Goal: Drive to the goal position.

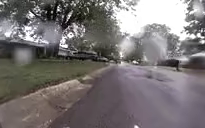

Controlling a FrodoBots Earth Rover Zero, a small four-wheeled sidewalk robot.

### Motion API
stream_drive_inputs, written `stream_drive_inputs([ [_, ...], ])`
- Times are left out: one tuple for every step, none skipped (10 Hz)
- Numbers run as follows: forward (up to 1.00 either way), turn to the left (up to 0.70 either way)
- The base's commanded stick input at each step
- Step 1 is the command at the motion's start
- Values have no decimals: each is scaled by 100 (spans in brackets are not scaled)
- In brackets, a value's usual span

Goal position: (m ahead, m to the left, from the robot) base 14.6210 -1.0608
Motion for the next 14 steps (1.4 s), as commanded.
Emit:
stream_drive_inputs([
  [50,-1],
  [50,-1],
  [50,-1],
  [50,-1],
  [50,-1],
  [50,-1],
  [50,-1],
  [50,-1],
  [50,-1],
  [50,-1],
  [50,-1],
  [50,-1],
  [50,-1],
  [50,-1],
])
